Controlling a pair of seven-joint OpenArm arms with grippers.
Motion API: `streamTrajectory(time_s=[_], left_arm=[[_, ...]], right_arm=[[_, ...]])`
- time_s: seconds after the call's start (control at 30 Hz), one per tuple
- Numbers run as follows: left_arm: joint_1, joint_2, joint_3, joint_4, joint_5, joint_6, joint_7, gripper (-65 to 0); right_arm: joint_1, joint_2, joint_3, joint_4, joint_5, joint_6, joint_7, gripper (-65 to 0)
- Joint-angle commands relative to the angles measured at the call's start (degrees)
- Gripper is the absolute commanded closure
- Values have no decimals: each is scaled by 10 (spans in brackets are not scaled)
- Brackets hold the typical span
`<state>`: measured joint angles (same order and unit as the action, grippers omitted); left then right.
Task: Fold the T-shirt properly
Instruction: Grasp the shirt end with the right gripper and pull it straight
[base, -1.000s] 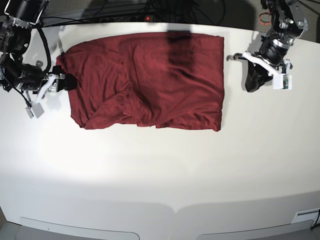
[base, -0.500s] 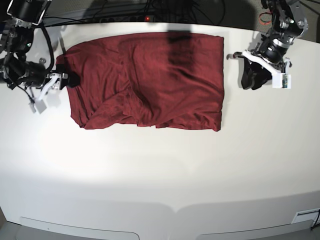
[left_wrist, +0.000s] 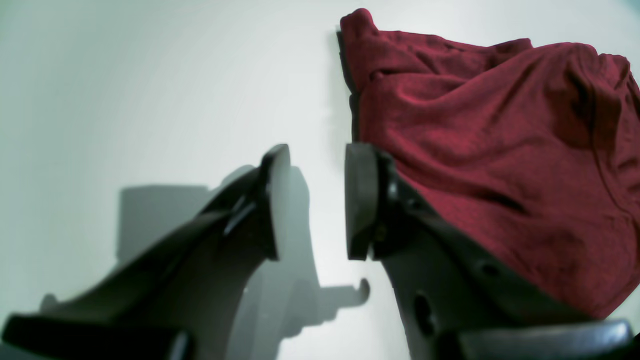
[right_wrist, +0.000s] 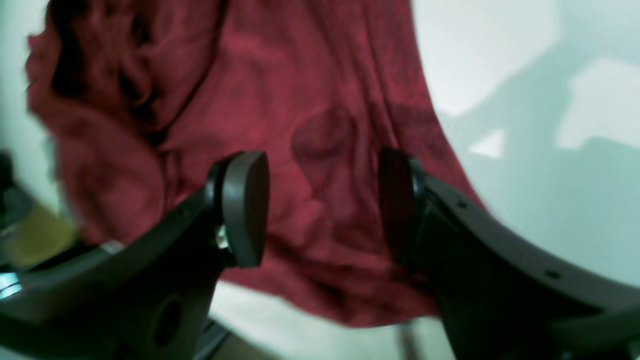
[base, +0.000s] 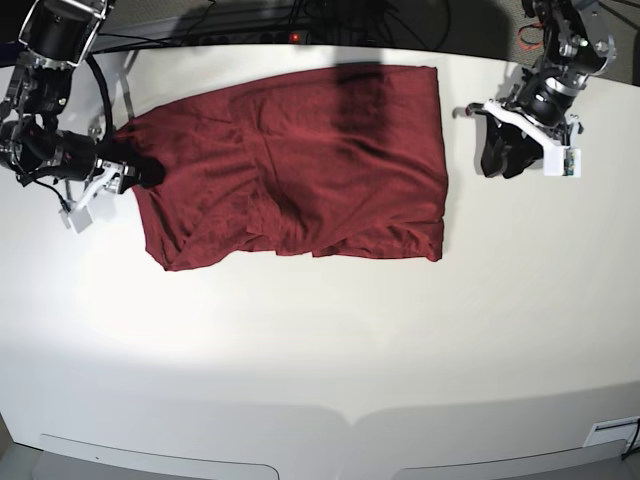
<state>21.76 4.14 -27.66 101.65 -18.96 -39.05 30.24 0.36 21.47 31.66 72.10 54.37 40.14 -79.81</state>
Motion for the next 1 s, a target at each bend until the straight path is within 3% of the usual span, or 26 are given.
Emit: streamTrajectory(time_s=[0.0,0.13,0.3,0.43,0.7,0.97], left_arm=[[-2,-2,0,11,-10,-4,-10,-183],[-1,-2,0,11,-10,-5,-10,-183],[-2,-2,0,11,-11,-4,-12,-183],[-2,-2,0,11,-11,-4,-14,-183],[-1,-2,0,11,-10,-4,-11,-183],[-1,-2,0,11,-10,-4,-11,-183]], right_arm=[[6,21,2,11,41,-1,-2,-349],[14,64,2,18,123,-1,-2,-349],[36,89,2,18,87,-1,-2,-349],[39,71,1,15,-35,-1,57,-349],[45,14,-6,15,-129,-1,75,-349],[45,-10,-38,15,-137,-1,58,-349]])
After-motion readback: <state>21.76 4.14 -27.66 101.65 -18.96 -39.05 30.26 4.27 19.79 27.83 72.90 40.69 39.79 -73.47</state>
